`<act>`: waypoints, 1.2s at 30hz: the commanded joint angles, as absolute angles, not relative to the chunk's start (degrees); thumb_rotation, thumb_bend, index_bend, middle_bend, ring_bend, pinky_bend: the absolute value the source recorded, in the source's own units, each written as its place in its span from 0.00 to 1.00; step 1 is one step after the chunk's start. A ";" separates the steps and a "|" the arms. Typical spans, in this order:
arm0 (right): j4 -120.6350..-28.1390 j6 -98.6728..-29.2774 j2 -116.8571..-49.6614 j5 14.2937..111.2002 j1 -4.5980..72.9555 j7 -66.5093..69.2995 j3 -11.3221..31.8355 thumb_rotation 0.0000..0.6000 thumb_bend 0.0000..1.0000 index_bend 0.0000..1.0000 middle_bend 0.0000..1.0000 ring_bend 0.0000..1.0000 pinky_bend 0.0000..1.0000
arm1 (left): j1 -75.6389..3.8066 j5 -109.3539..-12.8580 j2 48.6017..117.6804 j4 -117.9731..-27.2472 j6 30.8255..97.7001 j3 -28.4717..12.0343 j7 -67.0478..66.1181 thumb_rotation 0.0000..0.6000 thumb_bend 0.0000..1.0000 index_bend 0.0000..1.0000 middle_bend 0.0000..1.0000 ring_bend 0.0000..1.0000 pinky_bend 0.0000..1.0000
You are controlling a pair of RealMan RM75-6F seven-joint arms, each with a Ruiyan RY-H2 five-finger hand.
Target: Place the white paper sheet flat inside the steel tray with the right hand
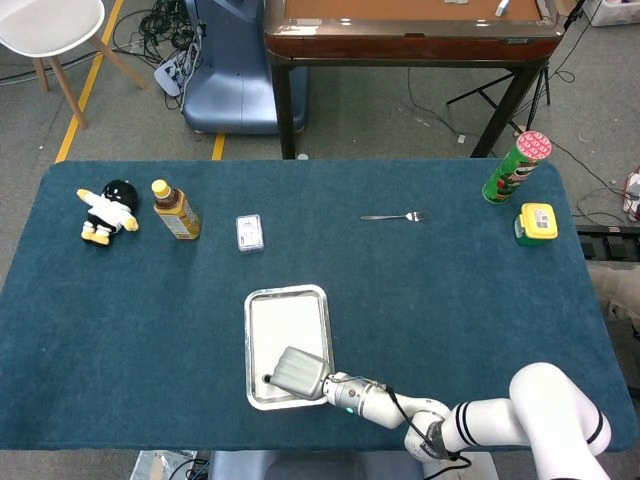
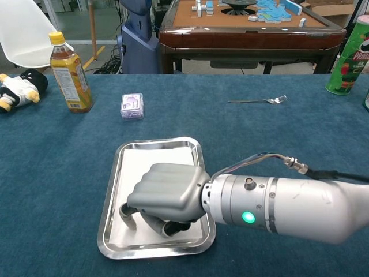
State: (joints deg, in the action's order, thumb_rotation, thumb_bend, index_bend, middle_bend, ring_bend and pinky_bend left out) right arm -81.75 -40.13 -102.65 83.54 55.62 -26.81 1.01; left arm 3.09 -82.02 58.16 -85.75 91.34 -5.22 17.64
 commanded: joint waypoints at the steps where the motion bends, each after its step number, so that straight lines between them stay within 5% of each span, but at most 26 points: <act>1: -82.36 -40.59 -102.06 83.91 55.50 -26.56 0.95 1.00 1.00 0.35 1.00 1.00 1.00 | 3.17 -81.98 58.13 -85.70 91.46 -5.25 17.75 1.00 0.28 0.58 0.45 0.39 0.55; 18: -94.38 -49.37 -89.78 86.75 50.70 -28.14 -0.50 1.00 0.93 0.32 1.00 0.99 1.00 | 3.23 -81.77 58.24 -85.81 91.74 -5.54 17.43 1.00 0.28 0.58 0.45 0.39 0.55; 22: -98.00 -53.16 -85.58 86.56 47.89 -31.21 -1.26 1.00 0.77 0.32 0.98 0.91 1.00 | 3.09 -81.92 58.38 -85.95 91.72 -5.57 17.00 1.00 0.28 0.58 0.45 0.39 0.55; 26: -102.07 -57.00 -81.17 86.26 44.84 -32.95 -2.08 1.00 0.53 0.32 0.85 0.80 0.97 | 2.90 -82.26 58.56 -86.17 91.83 -5.58 16.40 1.00 0.28 0.58 0.45 0.39 0.55; 31: -106.40 -62.08 -75.70 87.84 40.82 -31.04 -3.56 1.00 0.23 0.32 0.66 0.61 0.76 | 2.72 -82.89 59.02 -86.33 92.25 -5.55 15.63 1.00 0.28 0.58 0.45 0.39 0.55; 36: -109.45 -67.60 -71.00 90.61 36.45 -29.05 -5.45 1.00 0.09 0.34 0.51 0.40 0.50 | 2.69 -83.69 59.48 -86.16 93.16 -5.60 15.46 1.00 0.28 0.58 0.45 0.39 0.55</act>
State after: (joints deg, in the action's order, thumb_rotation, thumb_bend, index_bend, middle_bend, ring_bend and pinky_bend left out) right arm -108.08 -65.65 -72.48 89.28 38.20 -30.04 -4.46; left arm 2.70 -83.57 59.39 -86.21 93.01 -5.57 15.46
